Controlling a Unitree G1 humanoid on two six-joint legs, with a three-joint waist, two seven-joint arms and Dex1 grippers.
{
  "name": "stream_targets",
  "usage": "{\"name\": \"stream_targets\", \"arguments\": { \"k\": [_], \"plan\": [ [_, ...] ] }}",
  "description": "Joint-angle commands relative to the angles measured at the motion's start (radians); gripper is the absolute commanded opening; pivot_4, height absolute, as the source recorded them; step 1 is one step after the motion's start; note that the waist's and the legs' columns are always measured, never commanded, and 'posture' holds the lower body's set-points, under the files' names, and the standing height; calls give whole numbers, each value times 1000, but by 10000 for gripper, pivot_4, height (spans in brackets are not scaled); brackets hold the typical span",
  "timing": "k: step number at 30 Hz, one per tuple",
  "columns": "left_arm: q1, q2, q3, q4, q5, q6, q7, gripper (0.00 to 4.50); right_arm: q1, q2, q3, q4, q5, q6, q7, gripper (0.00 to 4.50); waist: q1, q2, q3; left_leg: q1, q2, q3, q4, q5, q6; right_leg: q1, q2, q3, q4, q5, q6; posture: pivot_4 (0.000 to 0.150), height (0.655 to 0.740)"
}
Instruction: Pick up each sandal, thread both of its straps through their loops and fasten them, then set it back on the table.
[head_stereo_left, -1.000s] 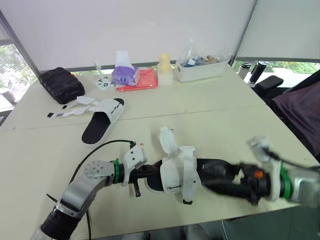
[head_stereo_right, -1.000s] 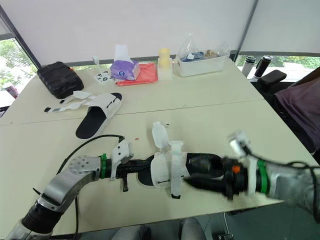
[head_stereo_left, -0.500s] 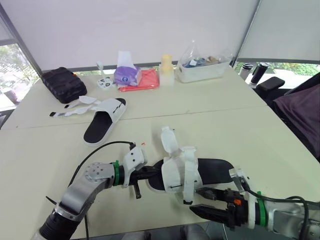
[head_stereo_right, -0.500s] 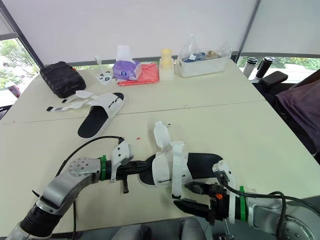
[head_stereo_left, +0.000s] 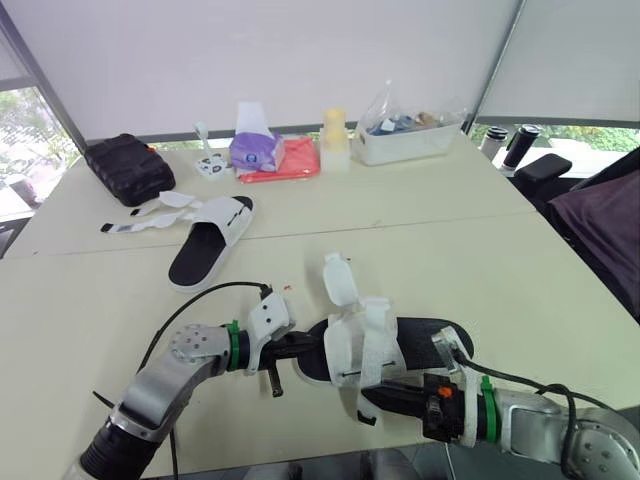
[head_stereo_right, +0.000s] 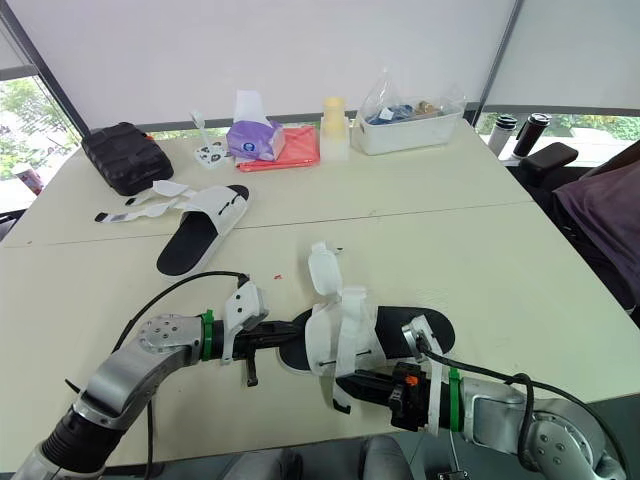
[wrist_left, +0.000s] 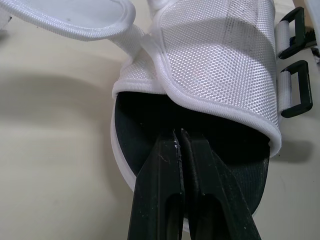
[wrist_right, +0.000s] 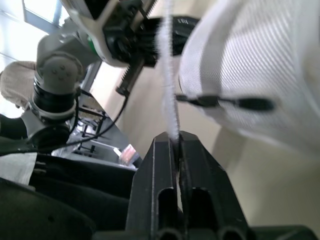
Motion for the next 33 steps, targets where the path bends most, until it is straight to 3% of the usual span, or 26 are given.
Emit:
{"name": "stream_targets", "arguments": {
  "k": [1, 4, 6, 14, 23, 33],
  "plan": [
    [-13, 1, 4, -15, -4, -6, -1, 1239, -50, -52, -100, -29, 171, 33, 34, 240, -1, 0, 0, 0, 0, 0, 0, 0, 0, 0, 0, 0, 0, 0, 0, 1500, 7400],
    [-24, 7, -6, -9, 11, -22, -9, 1239, -182, -114, -154, 41, 299, 64, 54, 240, -5, 0, 0, 0, 1, 1, 0, 0, 0, 0, 1, 0, 0, 0, 0, 1500, 7400],
    [-34, 6, -13, -5, 18, -26, -10, 1239, -326, -140, -145, 128, 279, 85, 83, 240, -7, 0, 0, 1, 1, 1, 0, 0, 0, 0, 1, 0, 0, 0, 0, 1500, 7400],
    [-29, -5, -23, -7, 30, -36, -2, 1239, -580, -98, 42, 351, 37, 159, 268, 240, 0, 0, 0, -3, 0, 0, -1, 1, -2, -3, 0, -1, 0, 0, -1, 1500, 7400],
    [4, -1, -19, -15, 34, -49, 12, 1239, -659, -89, 96, 418, -64, 264, 425, 240, 0, 0, 0, -10, -2, 1, 0, 2, -3, -10, -3, 0, 0, 0, 0, 1500, 7400],
    [7, -2, -26, -8, 35, -62, 13, 1239, -613, -58, 129, 388, -225, 226, 480, 240, 0, 0, 0, -14, -2, 1, 1, 2, -4, -15, -3, 0, 1, 1, -1, 1500, 7400]
  ]
}}
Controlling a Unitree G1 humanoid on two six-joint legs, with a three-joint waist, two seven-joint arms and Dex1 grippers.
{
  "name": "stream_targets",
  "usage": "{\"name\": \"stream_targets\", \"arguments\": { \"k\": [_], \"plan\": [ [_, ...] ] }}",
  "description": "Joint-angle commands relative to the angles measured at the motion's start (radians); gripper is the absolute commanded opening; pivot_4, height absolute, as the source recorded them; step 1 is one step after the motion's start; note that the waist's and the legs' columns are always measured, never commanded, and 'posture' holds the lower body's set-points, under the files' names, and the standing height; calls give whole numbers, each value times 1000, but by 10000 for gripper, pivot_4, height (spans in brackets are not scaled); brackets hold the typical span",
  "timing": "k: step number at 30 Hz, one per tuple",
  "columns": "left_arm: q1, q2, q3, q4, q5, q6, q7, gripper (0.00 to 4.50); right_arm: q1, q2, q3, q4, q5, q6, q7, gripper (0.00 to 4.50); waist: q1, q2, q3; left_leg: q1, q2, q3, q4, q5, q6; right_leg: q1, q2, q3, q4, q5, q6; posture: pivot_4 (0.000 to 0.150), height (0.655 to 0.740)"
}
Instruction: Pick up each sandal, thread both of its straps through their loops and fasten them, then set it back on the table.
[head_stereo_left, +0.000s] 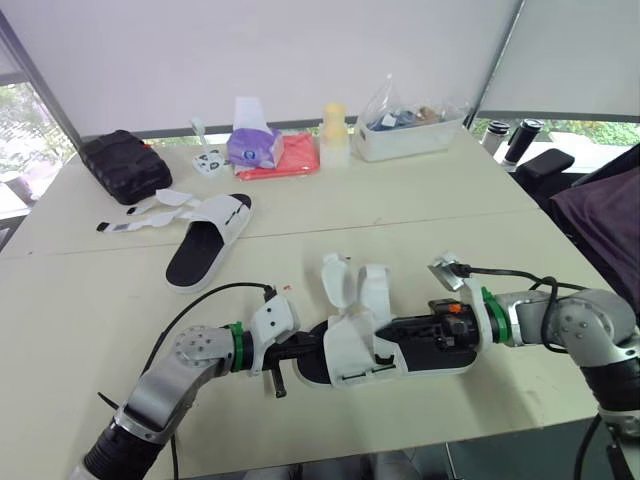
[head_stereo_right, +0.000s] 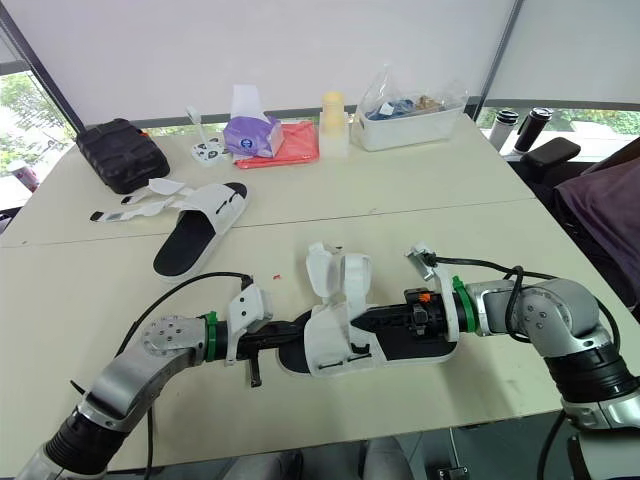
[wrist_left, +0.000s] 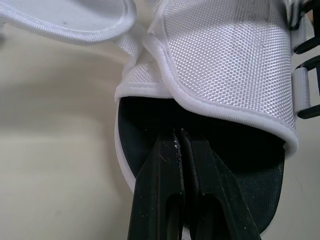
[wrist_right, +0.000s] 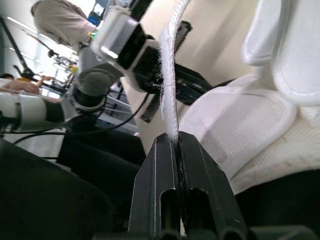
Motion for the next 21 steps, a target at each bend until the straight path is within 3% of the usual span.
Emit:
{"name": "stream_targets", "arguments": {
  "k": [1, 10, 21],
  "plan": [
    [3, 5, 2, -9, 3, -11, -4, 1239, 9, -5, 5, -30, -19, 13, 30, 240, 0, 0, 0, 0, 0, 0, 0, 0, 0, 0, 0, 0, 0, 0, 0, 1500, 7400],
    [1, 4, 2, -5, 6, -15, -3, 1239, -38, 24, -59, 6, 40, 114, 54, 240, 0, 0, 0, 0, 0, 0, 0, 0, 0, 0, 0, 0, 0, 0, 0, 1500, 7400],
    [4, 2, -1, -10, 5, -13, 1, 1239, -10, 28, -59, -23, -4, 127, 57, 240, 0, 0, 0, 0, 0, 0, 0, 0, 0, 0, 0, 0, 0, 0, 0, 1500, 7400]
  ]
}}
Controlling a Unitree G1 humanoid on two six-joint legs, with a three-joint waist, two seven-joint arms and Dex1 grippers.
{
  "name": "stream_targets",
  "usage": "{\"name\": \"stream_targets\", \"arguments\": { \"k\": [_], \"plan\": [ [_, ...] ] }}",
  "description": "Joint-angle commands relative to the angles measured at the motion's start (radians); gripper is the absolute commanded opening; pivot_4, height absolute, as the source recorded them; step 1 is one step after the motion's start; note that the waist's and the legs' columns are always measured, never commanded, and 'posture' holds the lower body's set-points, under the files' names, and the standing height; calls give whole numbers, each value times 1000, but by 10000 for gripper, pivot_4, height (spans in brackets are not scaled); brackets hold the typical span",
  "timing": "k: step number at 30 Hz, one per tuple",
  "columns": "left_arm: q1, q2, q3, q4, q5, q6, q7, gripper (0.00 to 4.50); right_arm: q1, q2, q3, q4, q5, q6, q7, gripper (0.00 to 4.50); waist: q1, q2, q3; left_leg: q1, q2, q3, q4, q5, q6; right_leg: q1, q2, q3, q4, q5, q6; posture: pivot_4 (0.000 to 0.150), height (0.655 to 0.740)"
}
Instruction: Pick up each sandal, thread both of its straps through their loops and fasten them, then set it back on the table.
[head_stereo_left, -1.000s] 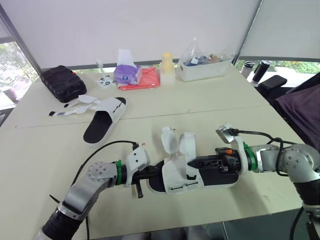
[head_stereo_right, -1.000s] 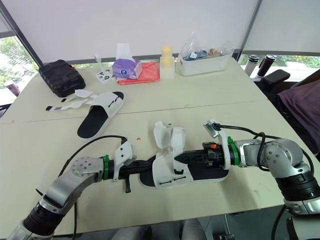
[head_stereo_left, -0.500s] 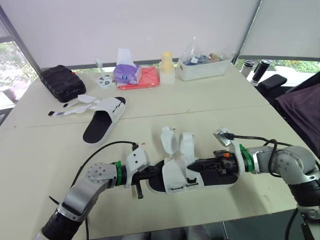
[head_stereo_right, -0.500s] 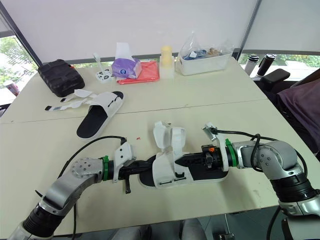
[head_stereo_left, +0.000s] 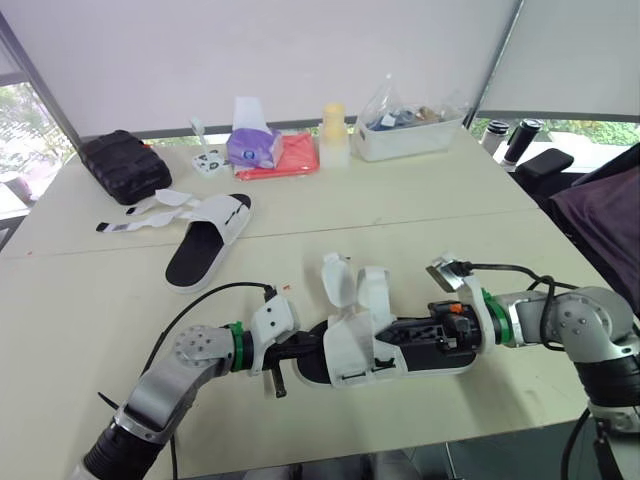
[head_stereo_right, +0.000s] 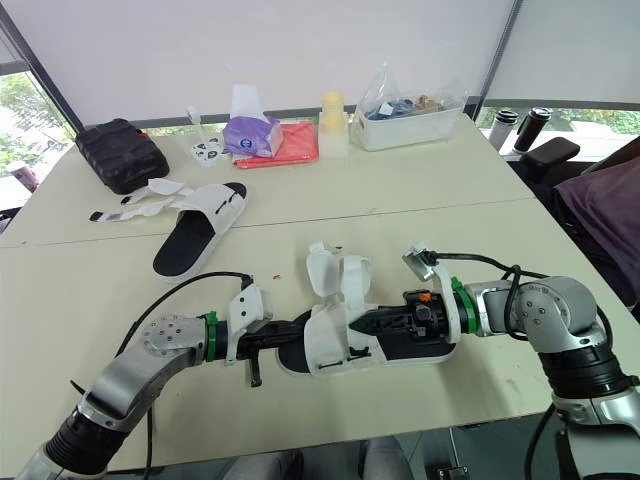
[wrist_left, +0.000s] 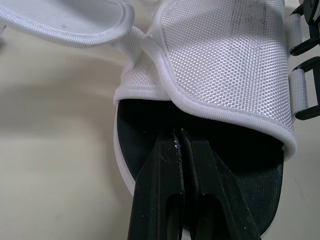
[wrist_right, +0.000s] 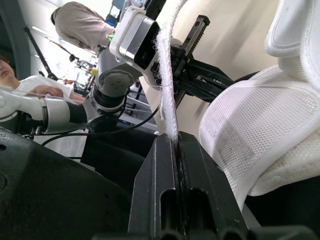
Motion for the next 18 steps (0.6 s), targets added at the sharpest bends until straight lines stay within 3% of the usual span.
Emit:
{"name": "stream_targets", "arguments": {
  "k": [1, 18],
  "plan": [
    [3, 2, 0, -12, 5, -4, 2, 1239, 22, -11, 3, -39, -31, -28, 18, 240, 0, 0, 0, 0, 0, 0, 0, 0, 0, 0, 0, 0, 0, 0, 0, 1500, 7400],
    [5, -2, 0, -20, 2, 5, 10, 1239, 89, -86, 143, -160, -300, -291, 111, 240, -1, 0, -2, 0, 0, 0, 1, 0, 0, 0, 0, 0, 0, 0, 0, 1500, 7400]
  ]
}}
